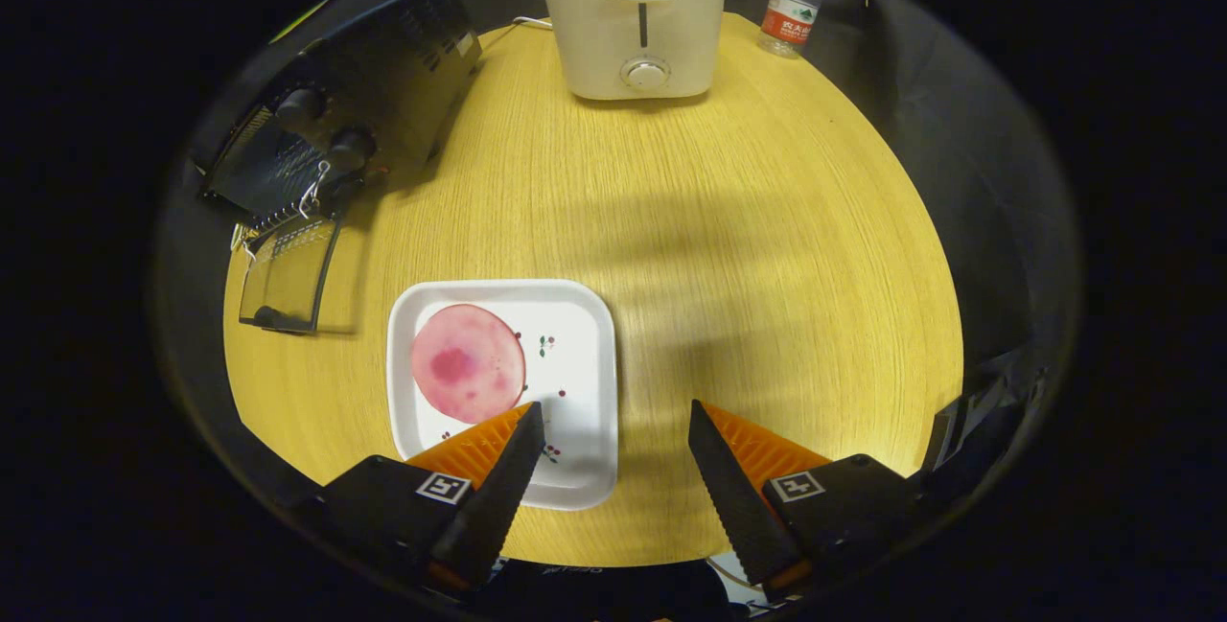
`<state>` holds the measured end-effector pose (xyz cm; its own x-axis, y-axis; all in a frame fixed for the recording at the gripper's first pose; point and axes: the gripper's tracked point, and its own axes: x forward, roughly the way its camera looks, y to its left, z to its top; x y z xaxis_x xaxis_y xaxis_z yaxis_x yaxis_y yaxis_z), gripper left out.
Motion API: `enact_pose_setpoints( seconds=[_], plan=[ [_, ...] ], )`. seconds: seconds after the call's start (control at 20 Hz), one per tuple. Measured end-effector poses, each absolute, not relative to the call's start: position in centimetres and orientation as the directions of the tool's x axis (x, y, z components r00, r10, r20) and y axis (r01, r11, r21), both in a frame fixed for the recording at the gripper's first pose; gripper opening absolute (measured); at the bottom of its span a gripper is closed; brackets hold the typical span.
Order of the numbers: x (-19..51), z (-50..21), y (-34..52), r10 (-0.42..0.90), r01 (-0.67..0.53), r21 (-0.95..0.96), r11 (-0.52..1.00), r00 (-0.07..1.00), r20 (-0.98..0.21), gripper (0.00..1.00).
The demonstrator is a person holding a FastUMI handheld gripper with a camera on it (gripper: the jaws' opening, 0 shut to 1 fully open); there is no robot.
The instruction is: Open the toaster oven, put the food inside, and close the toaster oven door.
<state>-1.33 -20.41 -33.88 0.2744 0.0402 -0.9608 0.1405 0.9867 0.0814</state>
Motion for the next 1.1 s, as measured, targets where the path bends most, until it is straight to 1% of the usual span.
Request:
enact_pose_setpoints(
  seconds=[0.05, 0.15, 0.25, 0.4, 0.45, 0.5, 0.6, 0.7, 0.75, 0.8, 0.85, 0.9, 0.95, 1.1],
  plan=[
    [-1.2, -34.1, -20.3, 0.035, 0.127, 0.072, 0.989, 0.271, -0.962, 0.97],
    [-1.1, -34.9, -20.2, 0.014, 0.099, 0.041, 0.994, 0.26, -0.965, 0.9],
    [-0.9, -34.6, -19.4, 0.032, 0.092, 0.058, 0.994, 0.258, -0.966, 0.84],
    [-0.8, -35.1, -18.6, 0.061, 0.106, 0.089, 0.99, 0.242, -0.968, 0.58],
    [-0.9, -35.0, -18.7, 0.066, 0.116, 0.096, 0.989, 0.24, -0.968, 0.55],
    [-0.9, -35.0, -18.8, 0.075, 0.115, 0.104, 0.988, 0.235, -0.969, 0.5],
    [-0.7, -34.9, -19.5, 0.077, 0.118, 0.108, 0.987, 0.241, -0.967, 0.36],
    [-0.7, -34.5, -19.9, 0.082, 0.134, 0.118, 0.984, 0.247, -0.966, 0.2],
    [-0.7, -35.5, -19.8, 0.089, 0.125, 0.12, 0.985, 0.23, -0.969, 0.18],
    [-0.6, -35.1, -19.8, 0.09, 0.106, 0.118, 0.987, 0.245, -0.965, 0.08],
    [-0.5, -35.3, -19.7, 0.087, 0.098, 0.117, 0.988, 0.264, -0.961, 0.08],
    [-0.3, -35.1, -19.5, 0.102, 0.091, 0.132, 0.987, 0.282, -0.954, 0.04],
    [-0.2, -35.3, -19.4, 0.118, 0.081, 0.147, 0.986, 0.283, -0.952, 0.02],
    [-0.5, -35.1, -19.4, 0.176, 0.103, 0.209, 0.972, 0.261, -0.949, 0.02]
  ],
)
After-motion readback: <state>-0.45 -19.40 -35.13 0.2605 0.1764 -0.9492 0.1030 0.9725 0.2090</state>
